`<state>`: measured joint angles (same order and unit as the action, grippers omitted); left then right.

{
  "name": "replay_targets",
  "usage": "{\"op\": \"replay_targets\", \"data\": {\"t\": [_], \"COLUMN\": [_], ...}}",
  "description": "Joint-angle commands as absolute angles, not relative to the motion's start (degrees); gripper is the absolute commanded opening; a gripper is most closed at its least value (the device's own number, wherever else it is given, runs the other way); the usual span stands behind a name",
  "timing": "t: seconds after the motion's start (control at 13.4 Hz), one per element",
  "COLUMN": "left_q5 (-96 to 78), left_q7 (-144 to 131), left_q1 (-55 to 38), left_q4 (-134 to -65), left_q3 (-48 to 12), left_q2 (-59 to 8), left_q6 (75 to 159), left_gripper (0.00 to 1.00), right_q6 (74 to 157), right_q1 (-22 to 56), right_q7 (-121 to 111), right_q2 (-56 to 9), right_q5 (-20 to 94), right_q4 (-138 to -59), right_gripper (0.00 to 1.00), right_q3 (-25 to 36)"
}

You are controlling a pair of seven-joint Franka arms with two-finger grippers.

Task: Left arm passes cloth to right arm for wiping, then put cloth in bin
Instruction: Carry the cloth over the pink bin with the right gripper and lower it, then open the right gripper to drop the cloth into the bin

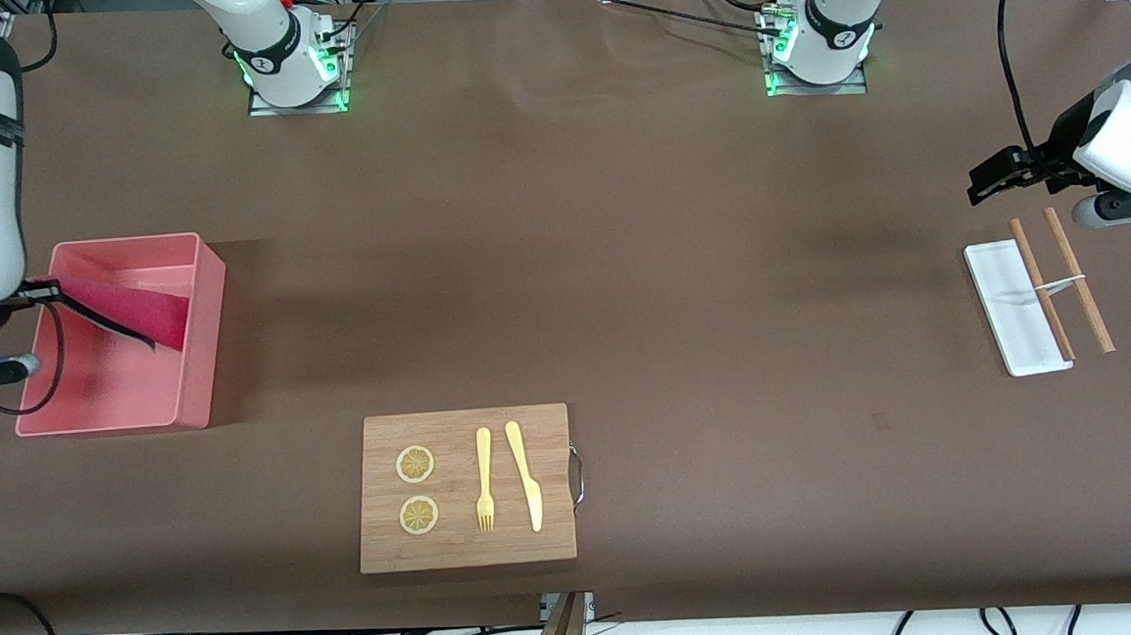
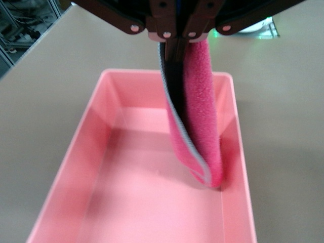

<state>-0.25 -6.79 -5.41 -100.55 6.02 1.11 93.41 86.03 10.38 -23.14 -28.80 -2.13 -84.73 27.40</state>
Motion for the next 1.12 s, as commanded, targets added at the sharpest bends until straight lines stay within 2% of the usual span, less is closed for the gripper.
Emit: {"op": "replay_targets", "data": {"t": [0.0,0.67,0.75,0.9,1.05], "left_q5": [0.9,0.9,0.9,0.9,1.1], "left_q7": [-6.4,-6.4,-6.5,-6.4,-6.4], "left_q1": [-5.9,-5.9,-5.9,-5.9,-6.0], "left_q4": [-98.8,-98.8,-98.8,-98.8,-98.8], "left_q3": [6.2,6.2,6.2,6.2,6.1], "left_q2": [0.4,0.4,0.4,0.4,0.4], "left_q6": [92.0,92.0,92.0,92.0,92.0], "left_gripper": [1.00,1.00,1.00,1.00,1.00], "right_q6": [91.6,108.2,108.6,108.7,107.8], "right_q1": [10.1,8.7,8.7,8.7,8.7], "right_q7": [-22.7,-23.4,-23.2,-23.0,-23.2], "right_q2": [-27.8,-34.9,-35.2,-35.1,-33.6], "right_q5": [-0.9,4.3,4.7,5.9,6.4], "right_q4": [-90.4,-96.2,-96.2,-95.5,-94.0], "right_gripper": [0.00,0.00,0.06,1.00,1.00], "right_q3": [27.4,27.4,27.3,27.2,27.2]}}
